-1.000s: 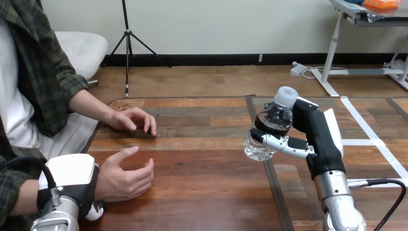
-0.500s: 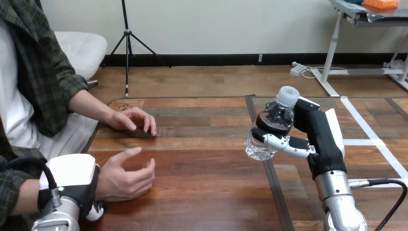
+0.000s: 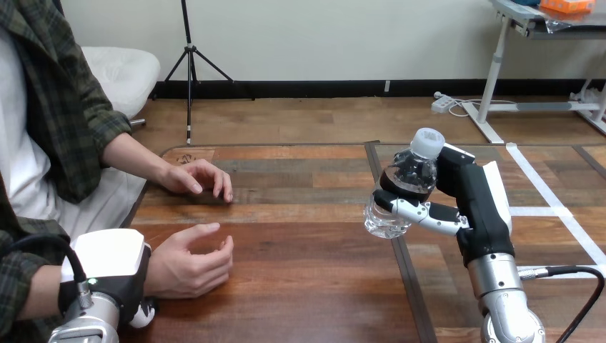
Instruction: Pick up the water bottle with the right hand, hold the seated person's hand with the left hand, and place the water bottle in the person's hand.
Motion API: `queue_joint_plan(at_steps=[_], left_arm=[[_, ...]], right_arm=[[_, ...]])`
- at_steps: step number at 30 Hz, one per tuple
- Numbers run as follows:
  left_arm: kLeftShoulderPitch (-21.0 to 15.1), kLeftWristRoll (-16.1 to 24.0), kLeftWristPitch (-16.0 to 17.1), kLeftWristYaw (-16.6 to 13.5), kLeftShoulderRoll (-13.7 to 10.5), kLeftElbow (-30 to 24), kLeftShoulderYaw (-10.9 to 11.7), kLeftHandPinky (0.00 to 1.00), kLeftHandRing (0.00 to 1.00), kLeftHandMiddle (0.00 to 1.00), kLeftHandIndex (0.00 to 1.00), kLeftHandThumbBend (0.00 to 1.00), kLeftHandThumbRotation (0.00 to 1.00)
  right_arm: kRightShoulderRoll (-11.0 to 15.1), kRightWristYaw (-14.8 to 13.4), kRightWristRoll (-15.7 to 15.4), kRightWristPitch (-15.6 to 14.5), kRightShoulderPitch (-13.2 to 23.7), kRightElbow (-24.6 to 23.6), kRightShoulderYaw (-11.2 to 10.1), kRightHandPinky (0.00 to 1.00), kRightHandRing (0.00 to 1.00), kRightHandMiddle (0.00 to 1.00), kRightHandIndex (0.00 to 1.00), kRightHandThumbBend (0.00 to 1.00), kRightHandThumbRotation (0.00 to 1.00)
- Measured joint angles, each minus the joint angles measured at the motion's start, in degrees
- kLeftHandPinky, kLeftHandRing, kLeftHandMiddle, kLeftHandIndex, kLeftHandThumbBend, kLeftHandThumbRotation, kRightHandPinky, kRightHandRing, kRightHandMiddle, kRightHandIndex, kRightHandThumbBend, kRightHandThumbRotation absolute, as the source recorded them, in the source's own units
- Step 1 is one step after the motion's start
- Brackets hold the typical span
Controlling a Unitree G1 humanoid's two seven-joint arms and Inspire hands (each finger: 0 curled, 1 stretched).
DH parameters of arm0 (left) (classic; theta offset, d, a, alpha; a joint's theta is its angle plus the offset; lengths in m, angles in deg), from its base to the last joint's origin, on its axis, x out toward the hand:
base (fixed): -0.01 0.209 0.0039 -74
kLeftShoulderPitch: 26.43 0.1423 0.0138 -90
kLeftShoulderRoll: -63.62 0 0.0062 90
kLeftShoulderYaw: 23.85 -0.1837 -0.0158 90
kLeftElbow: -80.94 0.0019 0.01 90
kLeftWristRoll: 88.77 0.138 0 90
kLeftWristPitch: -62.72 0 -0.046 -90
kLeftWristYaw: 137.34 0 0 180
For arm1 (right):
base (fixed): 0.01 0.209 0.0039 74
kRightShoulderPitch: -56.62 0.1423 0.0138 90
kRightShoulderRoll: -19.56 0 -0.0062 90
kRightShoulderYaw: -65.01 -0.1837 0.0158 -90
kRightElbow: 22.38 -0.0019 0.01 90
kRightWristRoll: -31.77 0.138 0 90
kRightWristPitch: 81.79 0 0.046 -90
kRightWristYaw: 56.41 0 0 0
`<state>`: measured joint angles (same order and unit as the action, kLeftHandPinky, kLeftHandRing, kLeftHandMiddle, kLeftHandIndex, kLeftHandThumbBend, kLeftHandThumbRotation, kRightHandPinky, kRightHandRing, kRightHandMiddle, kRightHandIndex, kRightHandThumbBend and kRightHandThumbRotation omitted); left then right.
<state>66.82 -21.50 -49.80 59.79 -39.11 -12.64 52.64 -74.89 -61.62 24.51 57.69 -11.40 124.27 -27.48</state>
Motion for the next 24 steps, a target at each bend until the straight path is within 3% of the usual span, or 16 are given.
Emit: queue_joint_plan(at_steps=[24], left_arm=[[0.00, -0.58, 0.57, -1.96, -0.02, 0.93, -0.12, 0.62, 0.64, 0.66, 0.68, 0.75, 0.00]], right_arm=[[0.02, 0.07, -0.03, 0.00, 0.00, 0.00, 0.00, 0.41, 0.45, 0.51, 0.53, 0.72, 0.00]])
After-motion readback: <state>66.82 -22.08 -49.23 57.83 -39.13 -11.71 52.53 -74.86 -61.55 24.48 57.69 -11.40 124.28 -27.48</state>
